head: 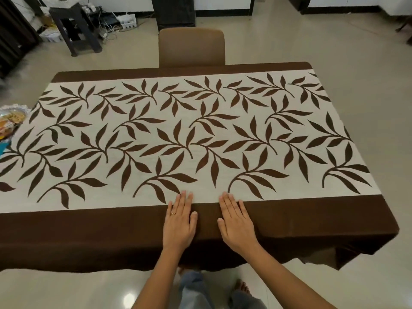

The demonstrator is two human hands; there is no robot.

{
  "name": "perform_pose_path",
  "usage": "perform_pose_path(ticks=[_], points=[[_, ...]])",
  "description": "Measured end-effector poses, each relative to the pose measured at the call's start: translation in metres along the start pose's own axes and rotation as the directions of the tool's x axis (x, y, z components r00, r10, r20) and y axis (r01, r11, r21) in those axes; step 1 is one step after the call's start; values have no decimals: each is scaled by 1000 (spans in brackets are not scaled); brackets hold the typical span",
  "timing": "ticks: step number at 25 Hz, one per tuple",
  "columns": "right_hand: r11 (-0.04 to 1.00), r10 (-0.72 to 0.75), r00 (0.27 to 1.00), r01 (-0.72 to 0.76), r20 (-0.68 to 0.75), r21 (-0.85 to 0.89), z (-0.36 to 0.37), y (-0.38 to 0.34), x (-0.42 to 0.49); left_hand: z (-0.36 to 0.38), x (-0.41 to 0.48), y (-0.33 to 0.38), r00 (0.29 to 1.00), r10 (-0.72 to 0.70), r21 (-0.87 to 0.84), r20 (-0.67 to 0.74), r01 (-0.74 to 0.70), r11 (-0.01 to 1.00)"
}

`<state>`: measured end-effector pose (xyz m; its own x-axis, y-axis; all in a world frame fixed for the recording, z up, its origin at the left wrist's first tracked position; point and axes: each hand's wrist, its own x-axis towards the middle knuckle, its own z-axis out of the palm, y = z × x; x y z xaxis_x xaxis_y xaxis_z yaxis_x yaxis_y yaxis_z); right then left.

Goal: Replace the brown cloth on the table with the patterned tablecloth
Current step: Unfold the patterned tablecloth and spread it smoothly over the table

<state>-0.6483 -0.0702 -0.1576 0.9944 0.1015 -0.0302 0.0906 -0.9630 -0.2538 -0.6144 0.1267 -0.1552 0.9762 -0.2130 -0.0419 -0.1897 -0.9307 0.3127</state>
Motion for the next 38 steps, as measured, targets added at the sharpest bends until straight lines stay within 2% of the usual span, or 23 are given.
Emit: perform_pose_path(ticks=[4,8,13,17,22,26,30,33,35,38], points=[[998,60,998,-60,-10,4,-14,47,-14,-2,0,6,1000,-14,-16,-9,14,1000],[993,89,996,-89,-2,77,-17,30,-4,-1,9,40,998,-51,-19,-40,51,999],[998,40,999,-40,10,50,-9,34,1,14,36,96,990,134,-107,34,-130,986],[992,104,994,-102,-30,73,-10,49,-3,30,43,117,965,255,-75,61,-250,965],[992,122,992,-122,-11,-10,-17,66,-14,40,42,109,965,258,14,51,-259,966],[977,206,979,-205,5,-64,-34,120,-40,34,43,114,964,244,36,101,-249,968],[958,287,957,-286,33,-34,-54,162,-60,28,40,131,982,147,85,116,-157,984],[967,252,967,-252,37,18,-54,153,-52,32,37,190,997,80,-50,20,-79,996],[980,196,980,-197,36,40,-50,147,-45,43,35,232,989,141,-144,39,-135,980],[987,158,986,-159,50,9,-51,167,-50,67,28,258,981,171,-138,96,-157,978]])
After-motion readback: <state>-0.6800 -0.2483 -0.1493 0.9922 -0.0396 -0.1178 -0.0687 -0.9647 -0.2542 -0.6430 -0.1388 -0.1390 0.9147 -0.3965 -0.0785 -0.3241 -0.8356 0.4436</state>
